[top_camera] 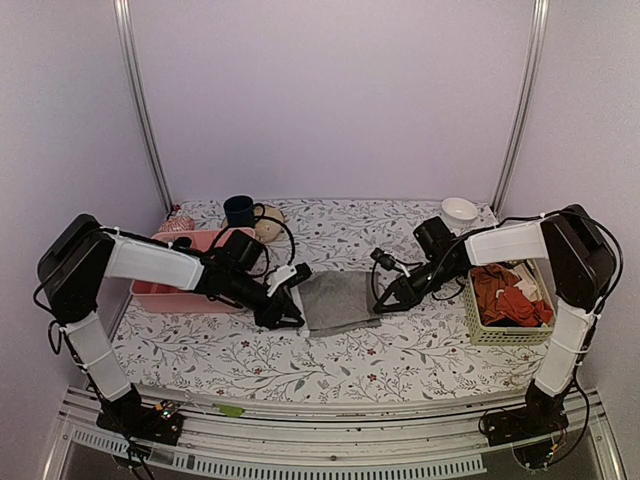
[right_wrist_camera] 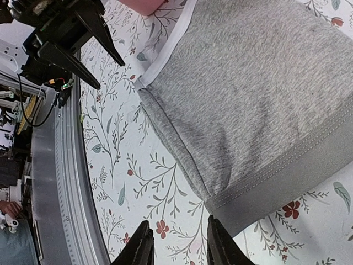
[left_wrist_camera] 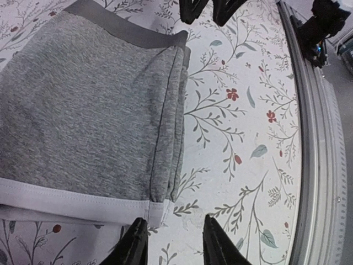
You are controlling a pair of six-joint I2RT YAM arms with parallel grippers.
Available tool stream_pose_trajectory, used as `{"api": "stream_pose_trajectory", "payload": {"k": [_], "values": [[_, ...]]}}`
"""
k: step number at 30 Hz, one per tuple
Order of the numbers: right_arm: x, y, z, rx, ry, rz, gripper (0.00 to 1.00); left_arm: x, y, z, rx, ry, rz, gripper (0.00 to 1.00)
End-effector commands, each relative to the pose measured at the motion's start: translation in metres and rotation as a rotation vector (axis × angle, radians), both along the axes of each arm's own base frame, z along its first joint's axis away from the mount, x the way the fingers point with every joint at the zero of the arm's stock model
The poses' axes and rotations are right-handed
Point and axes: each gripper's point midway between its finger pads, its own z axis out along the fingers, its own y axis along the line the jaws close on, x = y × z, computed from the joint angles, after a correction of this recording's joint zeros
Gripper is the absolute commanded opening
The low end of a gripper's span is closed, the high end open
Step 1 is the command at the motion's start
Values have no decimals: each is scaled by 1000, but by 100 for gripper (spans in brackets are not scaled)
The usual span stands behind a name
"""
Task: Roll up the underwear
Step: Fold the underwear at the center of the board, then move the underwear to the center of the board.
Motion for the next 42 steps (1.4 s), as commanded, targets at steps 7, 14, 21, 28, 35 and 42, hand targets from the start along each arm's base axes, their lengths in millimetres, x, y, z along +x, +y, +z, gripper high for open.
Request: {"api": "stream_pose_trajectory", "payload": {"k": [7,14,21,28,35,42], "values": [[27,25,-11,-90,38,-82,28,28,-27,-14,112,-113,71,29],[-8,26,-63,-230,121,-18,28,19,-17,-50,230,-83,54,26],[-32,4,-82,-315,177,-35,26,-18,-15,-68,289,-43,-52,23],[-70,-23,-80,-359,279,-73,24,-67,-42,-59,244,13,-205,20],[-100,-18,-44,-259,342,-58,32,-85,-38,-23,171,21,-218,29],[-40,14,53,2,177,-130,43,-28,-52,64,-33,-97,-40,38]]}}
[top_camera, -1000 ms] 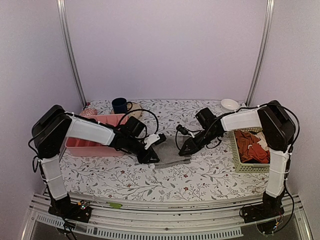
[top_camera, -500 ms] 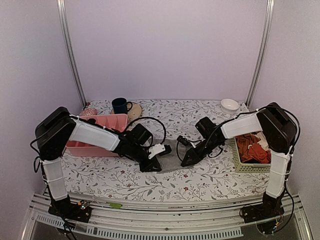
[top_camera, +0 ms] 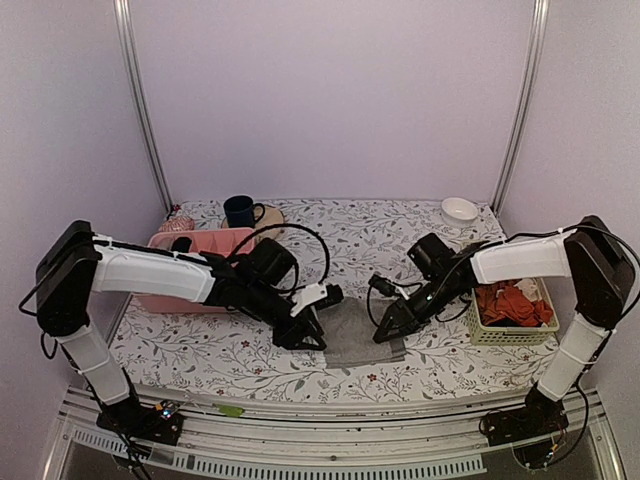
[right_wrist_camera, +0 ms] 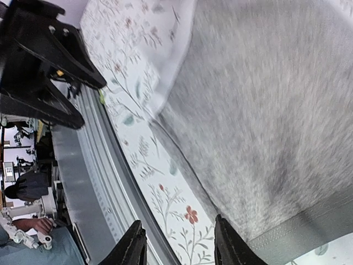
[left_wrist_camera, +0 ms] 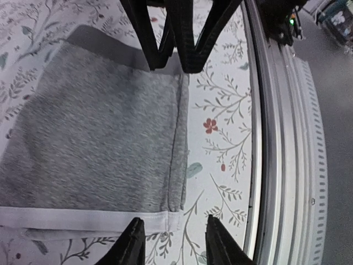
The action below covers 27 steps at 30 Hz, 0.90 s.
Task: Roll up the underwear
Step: Move the underwear to the center of the board, then smooth out the underwear at the center of the board.
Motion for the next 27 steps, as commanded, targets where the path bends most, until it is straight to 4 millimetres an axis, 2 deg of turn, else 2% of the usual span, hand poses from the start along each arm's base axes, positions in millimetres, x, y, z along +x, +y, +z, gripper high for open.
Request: {"api": "stream_pose_trajectory", "payload": {"k": [1,3,6,10,12,15,20,24,27], "values": [[51,15,65,145,-105,-107,43,54,-4,52,-117,-77,164,38],[73,10,64,132,-125,-181,43,83,-3,48,-82,-103,244,38],[97,3,49,74,-122,-254,41,116,-5,40,-31,-118,322,37],[111,6,22,26,-82,-271,36,142,-15,25,29,-109,352,35],[113,6,6,-3,-57,-281,34,146,-15,3,75,-89,358,34],[108,0,-15,-50,-13,-293,33,143,-6,-26,148,-68,363,30],[87,-18,-46,-130,34,-296,32,119,28,-63,271,-61,348,26],[81,-32,-65,-181,43,-304,31,102,47,-73,305,-40,341,24],[87,-31,-58,-165,22,-307,32,98,52,-62,290,-50,346,24]]}}
